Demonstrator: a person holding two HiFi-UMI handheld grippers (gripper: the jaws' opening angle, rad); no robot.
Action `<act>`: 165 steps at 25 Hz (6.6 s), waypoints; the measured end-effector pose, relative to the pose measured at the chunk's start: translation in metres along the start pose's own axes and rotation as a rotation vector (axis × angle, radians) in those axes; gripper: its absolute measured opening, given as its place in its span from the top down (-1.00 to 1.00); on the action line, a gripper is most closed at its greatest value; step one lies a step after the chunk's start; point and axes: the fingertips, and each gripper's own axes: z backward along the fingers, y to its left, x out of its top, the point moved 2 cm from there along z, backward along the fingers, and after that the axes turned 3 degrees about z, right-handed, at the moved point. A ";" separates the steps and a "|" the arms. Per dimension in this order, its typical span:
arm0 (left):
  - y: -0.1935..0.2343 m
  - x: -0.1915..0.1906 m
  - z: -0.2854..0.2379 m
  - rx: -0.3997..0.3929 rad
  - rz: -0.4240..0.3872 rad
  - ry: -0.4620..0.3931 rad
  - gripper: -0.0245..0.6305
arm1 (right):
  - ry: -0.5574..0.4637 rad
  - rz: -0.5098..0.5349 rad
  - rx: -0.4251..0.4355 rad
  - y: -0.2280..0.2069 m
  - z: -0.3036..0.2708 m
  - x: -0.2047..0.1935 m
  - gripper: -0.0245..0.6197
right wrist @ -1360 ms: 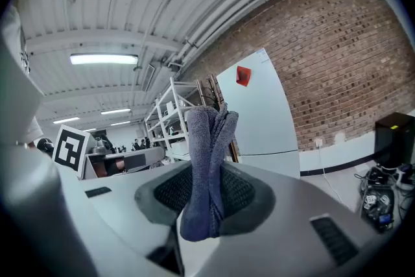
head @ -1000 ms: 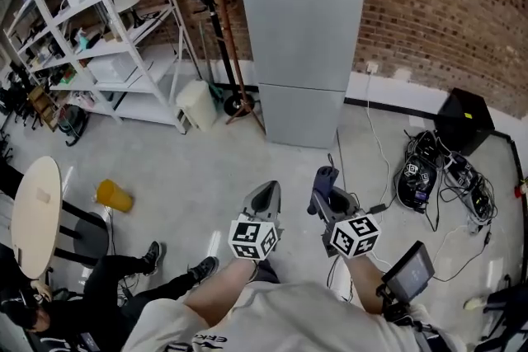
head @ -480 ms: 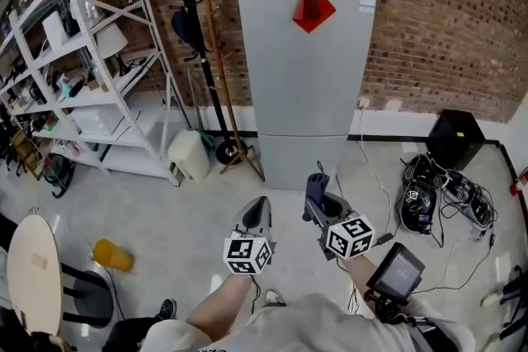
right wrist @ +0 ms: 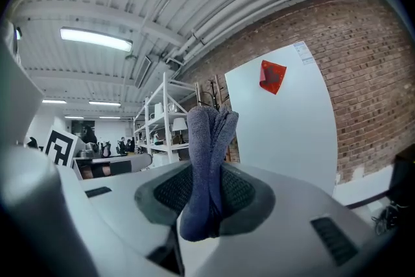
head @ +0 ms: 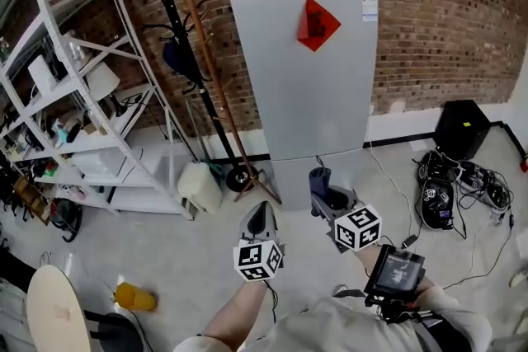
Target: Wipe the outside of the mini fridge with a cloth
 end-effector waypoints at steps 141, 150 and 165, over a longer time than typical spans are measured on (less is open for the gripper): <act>0.131 0.206 -0.427 -0.108 -0.128 -0.135 0.93 | -0.094 0.331 -0.166 -0.169 -0.394 0.241 0.60; 0.164 0.190 -0.425 -0.091 -0.116 -0.088 0.93 | -0.064 0.335 -0.212 -0.161 -0.431 0.226 0.60; 0.072 0.173 -0.456 -0.230 -0.108 -0.076 0.93 | -0.054 0.345 -0.335 -0.243 -0.353 0.222 0.60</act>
